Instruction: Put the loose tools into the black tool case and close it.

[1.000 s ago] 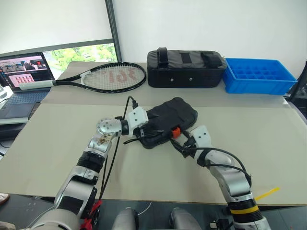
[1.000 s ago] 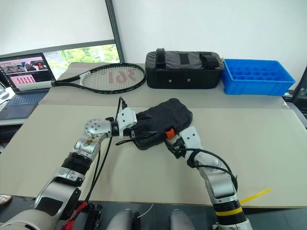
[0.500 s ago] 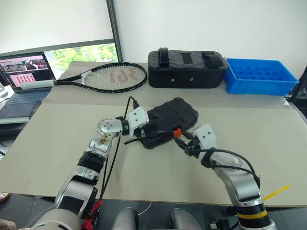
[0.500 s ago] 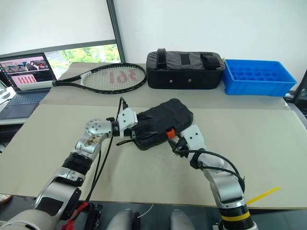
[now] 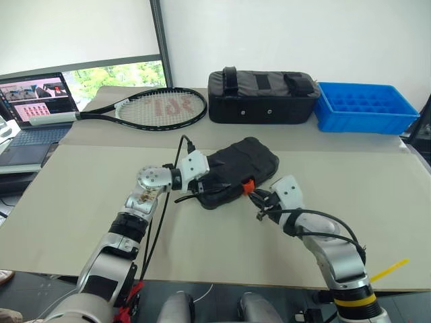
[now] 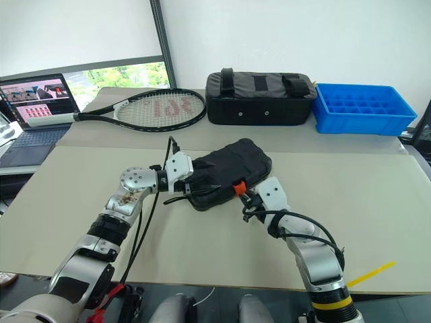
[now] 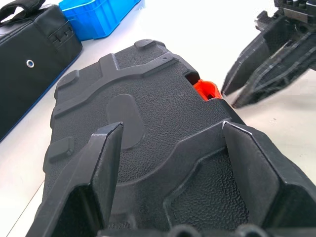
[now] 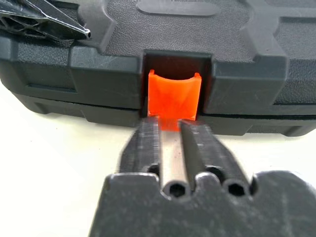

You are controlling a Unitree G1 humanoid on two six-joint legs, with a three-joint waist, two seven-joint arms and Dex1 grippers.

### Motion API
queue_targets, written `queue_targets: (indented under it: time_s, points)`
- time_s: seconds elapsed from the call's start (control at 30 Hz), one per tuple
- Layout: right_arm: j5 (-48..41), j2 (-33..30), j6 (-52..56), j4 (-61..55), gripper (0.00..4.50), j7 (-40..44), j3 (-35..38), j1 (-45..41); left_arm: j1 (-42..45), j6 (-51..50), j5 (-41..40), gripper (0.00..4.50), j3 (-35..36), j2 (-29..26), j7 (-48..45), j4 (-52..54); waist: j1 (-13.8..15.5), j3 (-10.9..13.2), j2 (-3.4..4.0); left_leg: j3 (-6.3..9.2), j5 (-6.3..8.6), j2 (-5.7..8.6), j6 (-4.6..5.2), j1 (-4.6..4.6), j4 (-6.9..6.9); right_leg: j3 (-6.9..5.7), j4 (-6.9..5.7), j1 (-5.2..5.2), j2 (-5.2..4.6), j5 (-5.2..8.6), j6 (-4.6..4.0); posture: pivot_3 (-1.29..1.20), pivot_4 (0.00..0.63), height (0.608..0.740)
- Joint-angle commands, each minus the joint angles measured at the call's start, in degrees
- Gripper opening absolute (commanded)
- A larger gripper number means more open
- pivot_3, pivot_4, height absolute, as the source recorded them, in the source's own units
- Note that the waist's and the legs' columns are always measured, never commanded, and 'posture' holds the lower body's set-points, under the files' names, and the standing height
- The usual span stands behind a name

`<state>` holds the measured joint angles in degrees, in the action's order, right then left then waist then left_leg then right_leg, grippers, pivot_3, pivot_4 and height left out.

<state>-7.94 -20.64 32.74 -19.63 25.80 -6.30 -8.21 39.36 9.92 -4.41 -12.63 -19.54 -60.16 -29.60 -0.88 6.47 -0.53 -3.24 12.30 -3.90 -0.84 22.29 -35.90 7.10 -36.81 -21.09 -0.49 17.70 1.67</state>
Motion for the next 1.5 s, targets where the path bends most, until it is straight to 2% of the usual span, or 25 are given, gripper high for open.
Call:
queue_targets:
  time_s: [0.03,0.43,0.8,1.13,1.5]
  points:
    - [0.2,-0.1,-0.6,-1.4,0.96,-0.3,0.0,-0.7,-2.3,-1.1,3.4,3.47,-3.5,0.1,-1.0,-2.4,0.0,0.0,0.0,0.0,0.0,0.0,0.0,0.0,0.0,0.0,0.0,0.0,0.0,0.0,0.0,0.0,0.15,0.708]
    - [0.6,0.5,-0.4,0.7,0.96,-0.8,-0.9,-2.5,-2.9,-1.4,3.2,3.47,-3.6,0.3,-0.8,-1.7,0.0,0.0,-0.01,0.0,0.0,0.0,0.0,0.0,0.01,0.0,0.02,0.0,0.0,0.0,0.0,0.0,0.15,0.708]
    - [2.2,3.2,-2.5,7.2,0.96,-1.7,-1.9,-7.3,-3.4,-1.7,3.1,3.47,-3.5,0.1,-0.8,-0.9,-1.5,-0.1,-0.21,0.03,-0.01,0.0,0.01,-0.12,0.0,0.03,-0.09,0.03,0.02,0.0,0.0,0.0,0.15,0.708]
    - [2.7,5.3,-2.7,8.7,0.96,-1.9,-1.6,-10.1,-3.7,-2.0,3.1,3.47,-3.6,0.2,-0.9,-0.4,-1.5,-0.2,-0.13,0.05,-0.02,0.03,0.02,-0.08,0.0,0.05,-0.11,0.0,0.02,0.0,0.0,0.0,0.15,0.708]
    - [3.0,3.1,1.5,6.3,0.96,-0.5,-2.6,-9.4,-3.4,-1.4,3.3,3.47,-3.6,0.6,-0.5,-1.5,-1.5,-0.2,-0.12,0.05,-0.02,0.04,0.02,-0.06,0.0,0.06,-0.11,-0.01,0.01,0.0,0.0,0.0,0.15,0.708]
